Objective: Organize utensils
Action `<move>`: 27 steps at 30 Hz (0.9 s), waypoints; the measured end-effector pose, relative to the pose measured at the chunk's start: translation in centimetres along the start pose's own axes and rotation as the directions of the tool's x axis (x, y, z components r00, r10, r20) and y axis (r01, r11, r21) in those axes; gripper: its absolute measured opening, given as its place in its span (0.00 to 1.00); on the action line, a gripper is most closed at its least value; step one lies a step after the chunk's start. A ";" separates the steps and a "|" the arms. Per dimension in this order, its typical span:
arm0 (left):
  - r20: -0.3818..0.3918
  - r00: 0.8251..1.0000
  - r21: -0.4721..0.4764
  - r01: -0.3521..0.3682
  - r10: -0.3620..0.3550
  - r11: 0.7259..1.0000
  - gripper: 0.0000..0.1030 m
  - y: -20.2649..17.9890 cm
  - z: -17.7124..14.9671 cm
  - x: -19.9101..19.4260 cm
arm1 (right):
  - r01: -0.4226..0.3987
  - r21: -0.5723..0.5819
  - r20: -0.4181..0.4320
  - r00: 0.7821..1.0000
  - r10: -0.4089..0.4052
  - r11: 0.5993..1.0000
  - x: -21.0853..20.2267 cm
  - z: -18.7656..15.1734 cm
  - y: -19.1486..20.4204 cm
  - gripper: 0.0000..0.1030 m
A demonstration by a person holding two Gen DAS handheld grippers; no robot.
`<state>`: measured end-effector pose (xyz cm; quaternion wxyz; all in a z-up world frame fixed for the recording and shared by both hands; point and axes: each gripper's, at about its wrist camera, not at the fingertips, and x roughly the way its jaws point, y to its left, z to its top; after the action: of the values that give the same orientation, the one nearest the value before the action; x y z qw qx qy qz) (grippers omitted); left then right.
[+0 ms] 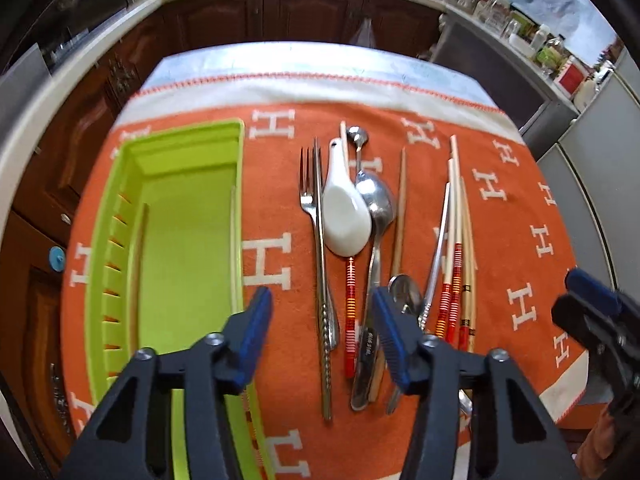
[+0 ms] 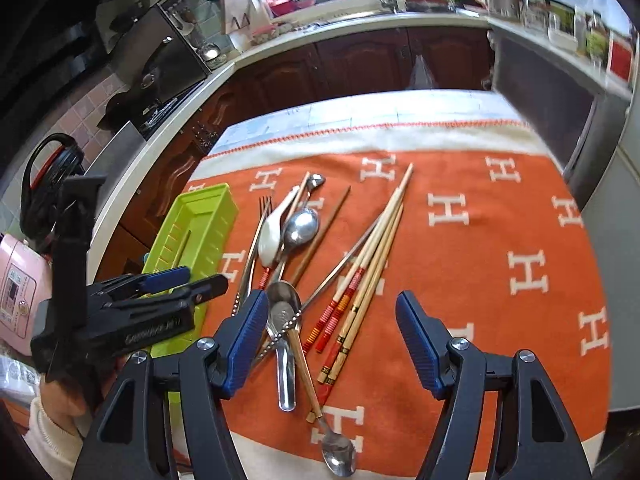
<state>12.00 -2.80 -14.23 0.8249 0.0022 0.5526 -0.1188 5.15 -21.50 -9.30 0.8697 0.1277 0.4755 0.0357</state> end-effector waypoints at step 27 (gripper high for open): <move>-0.047 0.995 0.049 -0.082 0.084 0.995 0.13 -0.6 3.4 5.5 | -0.105 0.067 -0.096 0.989 0.111 0.992 6.6 -1.2 -1.8 0.44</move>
<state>17.00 -4.88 -17.87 0.8151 0.0474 0.5692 -0.0971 7.61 -21.83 -15.77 0.8373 0.1780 0.5116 0.0745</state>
